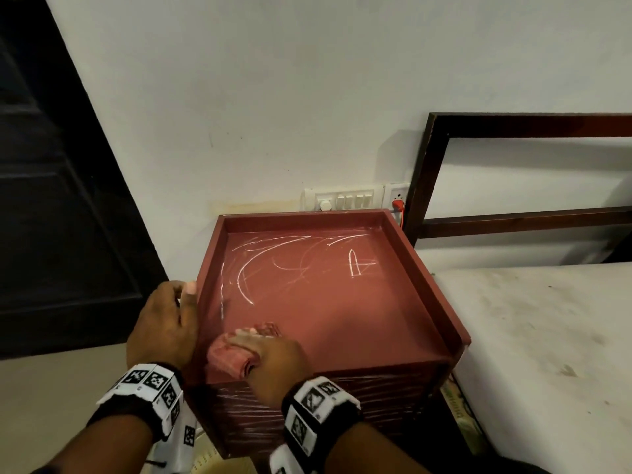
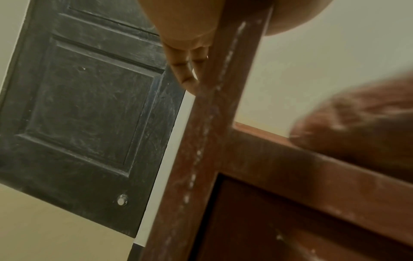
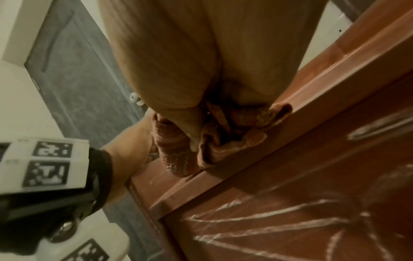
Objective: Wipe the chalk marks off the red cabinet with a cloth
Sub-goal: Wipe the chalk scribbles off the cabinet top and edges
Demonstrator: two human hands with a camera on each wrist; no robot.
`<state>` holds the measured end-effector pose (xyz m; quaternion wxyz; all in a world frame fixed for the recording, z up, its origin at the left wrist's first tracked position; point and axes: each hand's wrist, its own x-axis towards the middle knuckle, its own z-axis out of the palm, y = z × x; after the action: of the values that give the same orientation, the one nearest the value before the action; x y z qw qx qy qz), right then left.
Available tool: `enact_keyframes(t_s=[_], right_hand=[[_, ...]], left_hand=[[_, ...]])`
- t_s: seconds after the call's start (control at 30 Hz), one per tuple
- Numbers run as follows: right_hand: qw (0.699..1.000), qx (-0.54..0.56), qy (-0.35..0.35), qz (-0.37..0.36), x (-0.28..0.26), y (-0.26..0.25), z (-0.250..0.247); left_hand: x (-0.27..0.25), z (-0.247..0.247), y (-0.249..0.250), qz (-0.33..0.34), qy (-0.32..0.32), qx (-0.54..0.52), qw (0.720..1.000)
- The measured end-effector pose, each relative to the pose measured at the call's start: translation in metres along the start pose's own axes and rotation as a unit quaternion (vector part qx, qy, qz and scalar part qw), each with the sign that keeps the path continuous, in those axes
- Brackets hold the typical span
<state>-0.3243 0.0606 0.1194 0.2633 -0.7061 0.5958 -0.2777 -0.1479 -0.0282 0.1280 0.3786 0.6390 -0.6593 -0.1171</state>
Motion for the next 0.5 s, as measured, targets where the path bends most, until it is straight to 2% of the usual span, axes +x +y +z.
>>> enact_keyframes(t_s=[0.03, 0.07, 0.17, 0.27, 0.33, 0.43, 0.5], right_hand=[[1.000, 0.009, 0.004, -0.021, -0.011, 0.007, -0.004], [1.000, 0.026, 0.005, -0.013, -0.022, 0.015, -0.012], [0.993, 0.065, 0.053, 0.077, -0.052, 0.055, -0.063], [0.976, -0.058, 0.117, 0.175, -0.068, 0.104, -0.125], [0.964, -0.110, 0.119, 0.211, -0.060, 0.132, -0.148], [0.968, -0.068, 0.129, 0.206, -0.035, 0.133, -0.144], [0.979, -0.059, 0.126, 0.148, -0.005, 0.106, -0.120]], left_hand=[[0.000, 0.000, -0.001, 0.003, 0.000, 0.003, 1.000], [0.000, 0.001, -0.001, 0.005, 0.001, 0.004, 1.000], [0.001, 0.002, -0.003, 0.004, 0.000, -0.003, 1.000], [0.001, 0.002, -0.003, 0.002, 0.004, -0.012, 1.000], [0.001, 0.003, -0.002, 0.000, 0.011, -0.019, 1.000], [0.000, 0.003, 0.000, -0.004, 0.024, -0.016, 1.000], [-0.001, 0.003, 0.001, -0.007, 0.030, -0.011, 0.999]])
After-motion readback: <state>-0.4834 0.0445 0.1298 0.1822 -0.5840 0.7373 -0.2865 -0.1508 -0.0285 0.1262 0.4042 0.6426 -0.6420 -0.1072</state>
